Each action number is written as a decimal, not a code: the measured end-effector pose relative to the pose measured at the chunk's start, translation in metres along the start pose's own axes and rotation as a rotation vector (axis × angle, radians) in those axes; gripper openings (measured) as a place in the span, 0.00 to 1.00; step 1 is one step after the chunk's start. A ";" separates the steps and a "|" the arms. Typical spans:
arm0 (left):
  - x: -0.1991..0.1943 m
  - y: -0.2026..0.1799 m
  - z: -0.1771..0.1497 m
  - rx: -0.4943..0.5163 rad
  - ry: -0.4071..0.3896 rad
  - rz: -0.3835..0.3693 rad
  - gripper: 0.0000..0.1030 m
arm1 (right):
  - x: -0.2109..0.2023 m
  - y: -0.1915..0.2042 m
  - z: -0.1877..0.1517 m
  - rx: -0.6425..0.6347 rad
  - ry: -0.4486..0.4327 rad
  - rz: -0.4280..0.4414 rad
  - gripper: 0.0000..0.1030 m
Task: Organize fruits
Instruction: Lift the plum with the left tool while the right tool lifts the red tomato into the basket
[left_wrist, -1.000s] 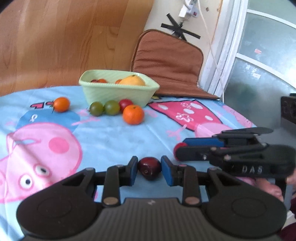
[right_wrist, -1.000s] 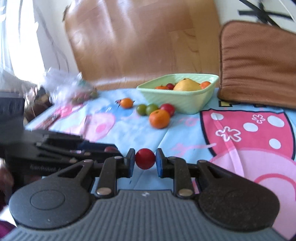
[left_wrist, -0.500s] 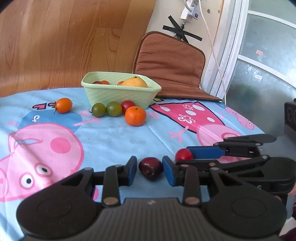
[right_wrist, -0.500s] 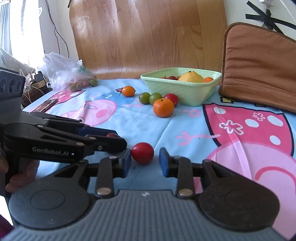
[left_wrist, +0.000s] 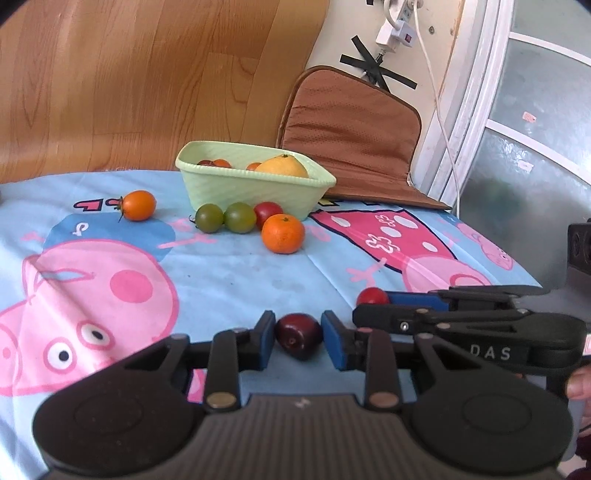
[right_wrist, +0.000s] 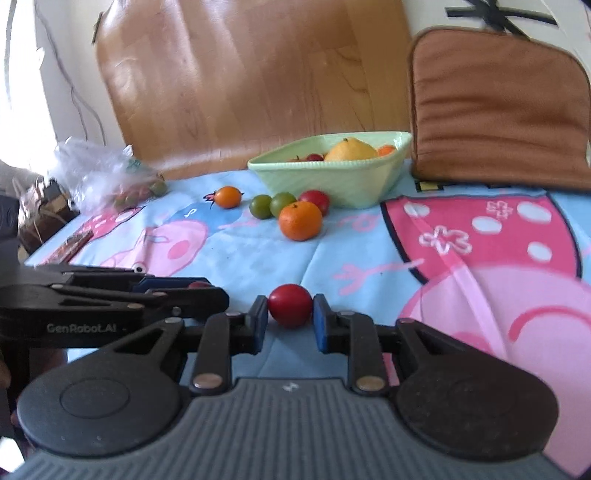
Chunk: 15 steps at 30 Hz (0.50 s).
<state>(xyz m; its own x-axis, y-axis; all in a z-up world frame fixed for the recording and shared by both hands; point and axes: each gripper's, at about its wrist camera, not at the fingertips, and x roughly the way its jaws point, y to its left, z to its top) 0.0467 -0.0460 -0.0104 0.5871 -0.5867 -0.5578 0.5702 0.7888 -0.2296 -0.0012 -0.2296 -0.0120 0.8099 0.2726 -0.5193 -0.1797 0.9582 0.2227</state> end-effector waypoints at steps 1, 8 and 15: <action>0.000 -0.001 0.000 0.003 0.001 0.000 0.27 | 0.000 0.001 0.000 -0.005 -0.001 -0.003 0.28; 0.001 -0.003 0.000 0.019 0.003 0.001 0.31 | 0.000 0.002 -0.001 -0.002 -0.005 0.000 0.28; 0.001 -0.004 -0.001 0.023 -0.001 0.005 0.28 | -0.001 0.002 -0.002 0.000 -0.007 -0.001 0.28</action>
<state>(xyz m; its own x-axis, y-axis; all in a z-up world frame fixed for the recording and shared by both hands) 0.0447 -0.0495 -0.0107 0.5906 -0.5831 -0.5578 0.5802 0.7873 -0.2086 -0.0032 -0.2277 -0.0123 0.8142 0.2711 -0.5135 -0.1788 0.9584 0.2226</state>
